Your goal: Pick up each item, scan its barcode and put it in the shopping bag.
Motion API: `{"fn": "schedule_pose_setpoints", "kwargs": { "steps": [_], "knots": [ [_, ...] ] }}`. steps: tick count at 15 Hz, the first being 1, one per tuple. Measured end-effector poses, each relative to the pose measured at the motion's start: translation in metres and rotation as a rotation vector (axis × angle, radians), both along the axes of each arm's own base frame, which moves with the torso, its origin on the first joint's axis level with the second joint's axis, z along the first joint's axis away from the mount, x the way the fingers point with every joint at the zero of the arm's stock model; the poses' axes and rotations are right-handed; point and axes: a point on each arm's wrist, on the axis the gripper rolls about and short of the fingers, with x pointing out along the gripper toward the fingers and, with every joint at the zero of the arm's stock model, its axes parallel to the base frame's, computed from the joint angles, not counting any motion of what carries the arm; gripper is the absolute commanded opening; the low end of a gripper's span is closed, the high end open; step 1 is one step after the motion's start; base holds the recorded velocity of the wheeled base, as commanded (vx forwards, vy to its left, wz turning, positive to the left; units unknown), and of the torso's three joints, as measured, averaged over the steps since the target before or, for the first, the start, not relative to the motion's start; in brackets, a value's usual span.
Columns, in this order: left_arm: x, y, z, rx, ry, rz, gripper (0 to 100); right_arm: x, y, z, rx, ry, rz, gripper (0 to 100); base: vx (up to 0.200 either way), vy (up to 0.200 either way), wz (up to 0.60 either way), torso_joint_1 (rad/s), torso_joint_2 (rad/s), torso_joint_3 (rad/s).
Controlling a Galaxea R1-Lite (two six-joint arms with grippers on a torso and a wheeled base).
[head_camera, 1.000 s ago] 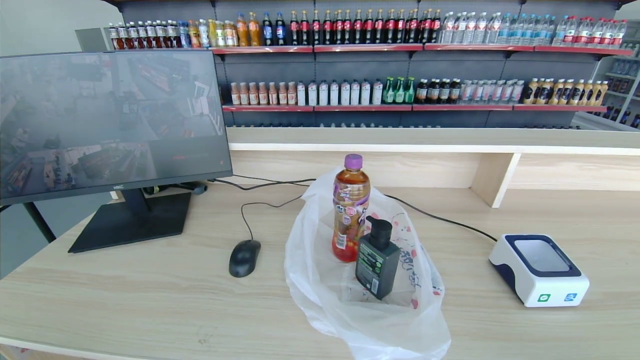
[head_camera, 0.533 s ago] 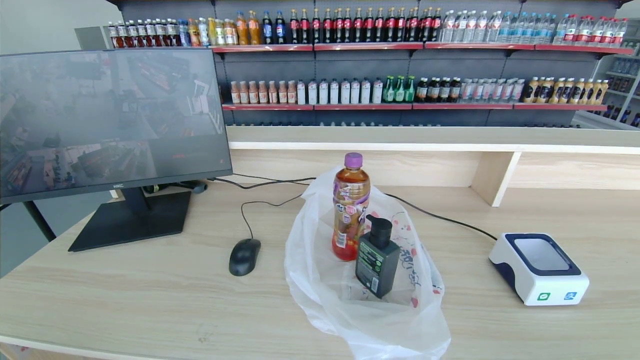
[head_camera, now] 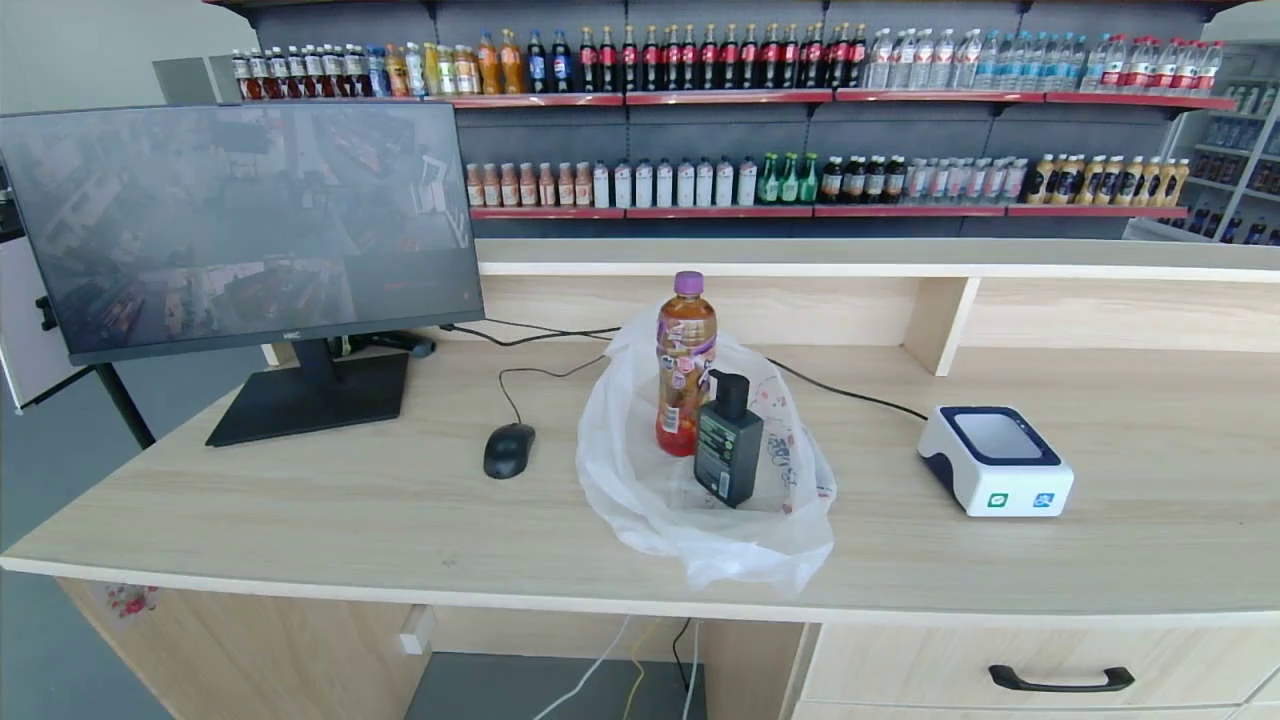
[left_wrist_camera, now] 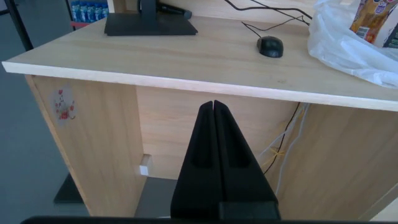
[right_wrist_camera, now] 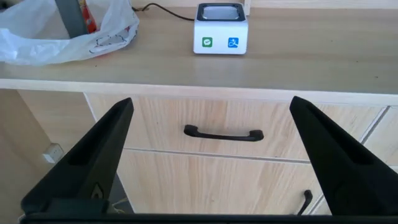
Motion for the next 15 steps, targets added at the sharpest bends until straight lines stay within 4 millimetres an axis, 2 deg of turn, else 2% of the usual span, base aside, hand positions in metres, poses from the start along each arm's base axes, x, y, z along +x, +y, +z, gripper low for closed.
{"fn": "schedule_pose_setpoints", "kwargs": {
  "steps": [2, 7, 15],
  "knots": [
    [0.0000, 0.0000, 0.0000, -0.002, 0.000, 0.000, 0, 0.0000, 0.0000, 0.0000, 0.000, 0.000, 0.000, 100, -0.200, 0.000, 0.00, 0.002, 0.00, -0.002],
    [0.0000, 0.0000, 0.0000, 0.023, 0.000, -0.003, 0, 0.0000, 0.0000, 0.0000, -0.003, 0.000, 0.000, 100, 0.000, 0.000, 0.00, 0.000, 0.00, 0.000],
    [0.0000, 0.0000, -0.0001, 0.022, 0.001, -0.005, 0, 0.0000, 0.0000, -0.0001, -0.005, 0.000, 0.000, 100, 0.000, -0.200, 0.00, 0.005, 0.00, 0.002]
  ]
}}
